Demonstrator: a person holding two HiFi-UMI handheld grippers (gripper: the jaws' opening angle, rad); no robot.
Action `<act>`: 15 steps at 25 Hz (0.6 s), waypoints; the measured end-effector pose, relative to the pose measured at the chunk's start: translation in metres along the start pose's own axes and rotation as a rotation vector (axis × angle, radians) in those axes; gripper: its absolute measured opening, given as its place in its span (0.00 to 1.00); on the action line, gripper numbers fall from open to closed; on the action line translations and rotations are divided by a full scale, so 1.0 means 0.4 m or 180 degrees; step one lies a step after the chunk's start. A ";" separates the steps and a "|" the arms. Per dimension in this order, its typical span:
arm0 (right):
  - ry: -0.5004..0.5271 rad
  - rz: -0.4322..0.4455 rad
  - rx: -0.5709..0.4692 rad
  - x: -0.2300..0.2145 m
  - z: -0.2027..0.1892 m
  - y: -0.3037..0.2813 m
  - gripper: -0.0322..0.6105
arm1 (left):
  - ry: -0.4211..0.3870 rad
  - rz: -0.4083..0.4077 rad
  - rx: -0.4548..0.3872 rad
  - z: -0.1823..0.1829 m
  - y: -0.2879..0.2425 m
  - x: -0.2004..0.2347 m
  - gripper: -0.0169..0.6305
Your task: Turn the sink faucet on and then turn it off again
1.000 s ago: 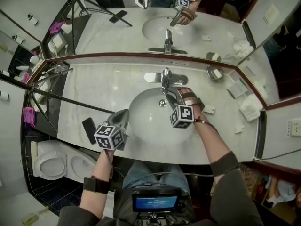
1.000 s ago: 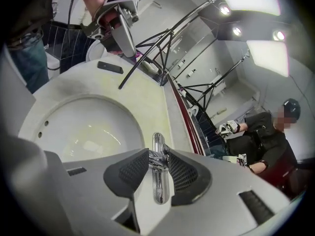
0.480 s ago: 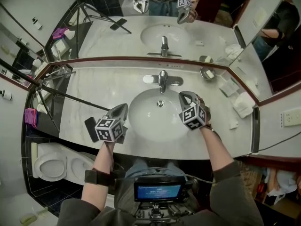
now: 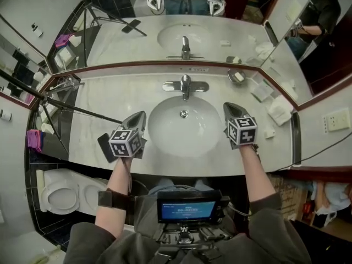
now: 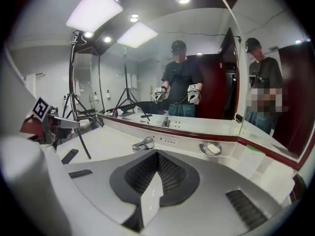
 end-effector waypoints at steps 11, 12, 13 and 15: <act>-0.0506 -0.0089 0.0144 -0.029 -0.097 0.051 0.07 | -0.0124 0.0072 0.0018 -0.003 0.014 0.028 0.03; -0.0516 -0.0086 0.0158 -0.027 -0.102 0.051 0.07 | -0.0126 0.0075 0.0029 -0.004 0.014 0.030 0.03; -0.0524 -0.0084 0.0169 -0.024 -0.106 0.051 0.07 | -0.0118 0.0077 0.0041 -0.005 0.015 0.032 0.03; -0.0525 -0.0077 0.0180 -0.021 -0.109 0.048 0.07 | -0.0055 0.0073 0.0024 -0.009 0.013 0.035 0.03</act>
Point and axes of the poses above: the fingertips, and each gripper's own axes: y backward along the fingers, x to its left, z out of its top, the point moved 6 cm from there along y, backward along the fingers, and after that the axes turned 5 degrees about -z, right-handed, at the moved point
